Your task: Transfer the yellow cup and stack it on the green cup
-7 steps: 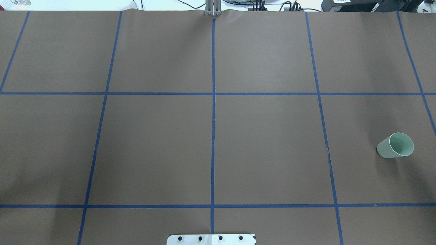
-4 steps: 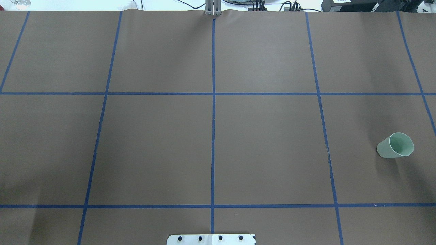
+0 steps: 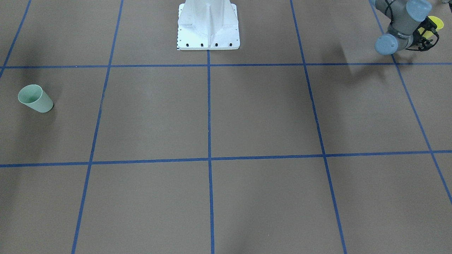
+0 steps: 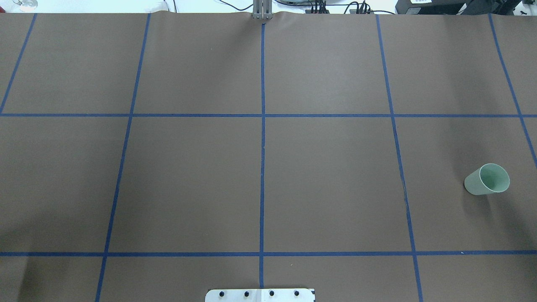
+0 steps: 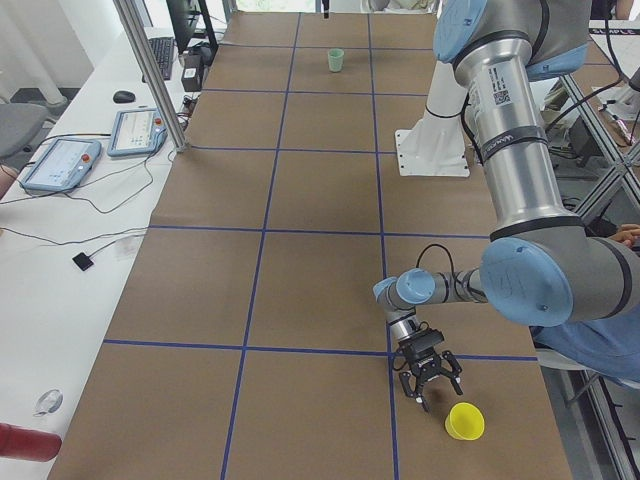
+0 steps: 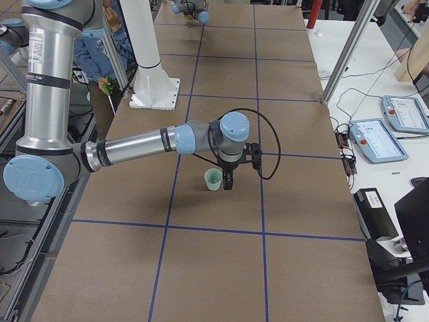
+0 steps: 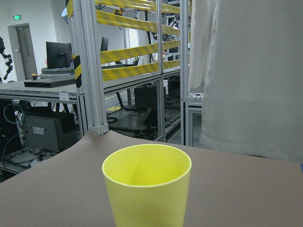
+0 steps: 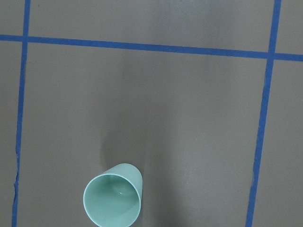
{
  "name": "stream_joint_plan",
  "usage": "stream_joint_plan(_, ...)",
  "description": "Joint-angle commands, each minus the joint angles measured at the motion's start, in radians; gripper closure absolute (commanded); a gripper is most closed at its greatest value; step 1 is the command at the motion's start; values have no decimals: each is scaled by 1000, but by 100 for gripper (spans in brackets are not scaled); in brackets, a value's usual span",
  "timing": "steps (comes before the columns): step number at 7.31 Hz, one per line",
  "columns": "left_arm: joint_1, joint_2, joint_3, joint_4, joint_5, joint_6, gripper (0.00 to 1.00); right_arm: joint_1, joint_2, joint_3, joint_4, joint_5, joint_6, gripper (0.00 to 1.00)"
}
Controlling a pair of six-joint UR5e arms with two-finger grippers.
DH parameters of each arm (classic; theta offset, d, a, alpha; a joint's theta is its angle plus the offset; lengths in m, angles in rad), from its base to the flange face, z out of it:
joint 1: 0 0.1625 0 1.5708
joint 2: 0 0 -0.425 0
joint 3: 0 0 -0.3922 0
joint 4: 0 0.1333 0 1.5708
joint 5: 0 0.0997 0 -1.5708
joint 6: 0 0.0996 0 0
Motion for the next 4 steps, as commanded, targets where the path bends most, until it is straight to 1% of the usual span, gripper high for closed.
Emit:
stream_joint_plan(1, 2, 1, 21, -13, -10, -6, 1, 0, 1, 13, -1, 0, 0, 0)
stream_joint_plan(4, 9, 2, 34, -13, -73, -11, 1, 0, -2, 33, -3, -2, 0, 0)
